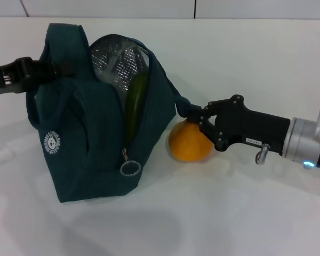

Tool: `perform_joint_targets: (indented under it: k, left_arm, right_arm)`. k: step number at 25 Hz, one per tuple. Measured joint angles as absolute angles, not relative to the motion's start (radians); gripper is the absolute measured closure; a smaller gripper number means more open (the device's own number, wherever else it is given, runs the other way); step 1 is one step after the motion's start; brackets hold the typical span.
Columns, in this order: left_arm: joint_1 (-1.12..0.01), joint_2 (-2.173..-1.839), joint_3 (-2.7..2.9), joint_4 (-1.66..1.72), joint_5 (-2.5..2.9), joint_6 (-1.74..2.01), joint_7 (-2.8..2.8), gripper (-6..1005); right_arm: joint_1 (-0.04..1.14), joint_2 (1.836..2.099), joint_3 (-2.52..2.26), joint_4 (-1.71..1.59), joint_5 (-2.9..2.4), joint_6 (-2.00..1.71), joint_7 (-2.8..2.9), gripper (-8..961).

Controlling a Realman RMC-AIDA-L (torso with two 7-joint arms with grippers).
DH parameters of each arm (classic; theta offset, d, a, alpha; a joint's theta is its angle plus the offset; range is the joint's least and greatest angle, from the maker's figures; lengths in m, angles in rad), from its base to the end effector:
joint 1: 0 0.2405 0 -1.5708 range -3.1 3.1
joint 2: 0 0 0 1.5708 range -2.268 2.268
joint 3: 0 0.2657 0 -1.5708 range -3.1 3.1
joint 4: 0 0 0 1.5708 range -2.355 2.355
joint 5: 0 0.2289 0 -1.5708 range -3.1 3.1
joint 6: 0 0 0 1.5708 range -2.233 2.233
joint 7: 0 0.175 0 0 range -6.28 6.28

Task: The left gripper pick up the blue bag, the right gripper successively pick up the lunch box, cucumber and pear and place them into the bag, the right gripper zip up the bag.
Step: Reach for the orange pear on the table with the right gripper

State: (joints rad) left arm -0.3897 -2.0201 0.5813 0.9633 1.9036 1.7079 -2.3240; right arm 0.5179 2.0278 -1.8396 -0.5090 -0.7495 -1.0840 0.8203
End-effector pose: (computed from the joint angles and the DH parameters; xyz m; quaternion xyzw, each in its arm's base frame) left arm -0.2867 0.3465 0.0754 -0.7633 -0.5490 -0.3251 0.1012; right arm 0.2057 0.3627 -0.1230 -0.9331 0.0696 0.2980 0.1888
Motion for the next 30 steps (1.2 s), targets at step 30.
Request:
perform_joint_targets:
  k: [30]
  left_arm:
    - [-0.396,-2.023,0.581,0.963,1.904,1.707,-2.324,952]
  right_arm:
    - [0.543,2.028,-1.85,-0.497,-0.747,-1.088,0.828,752]
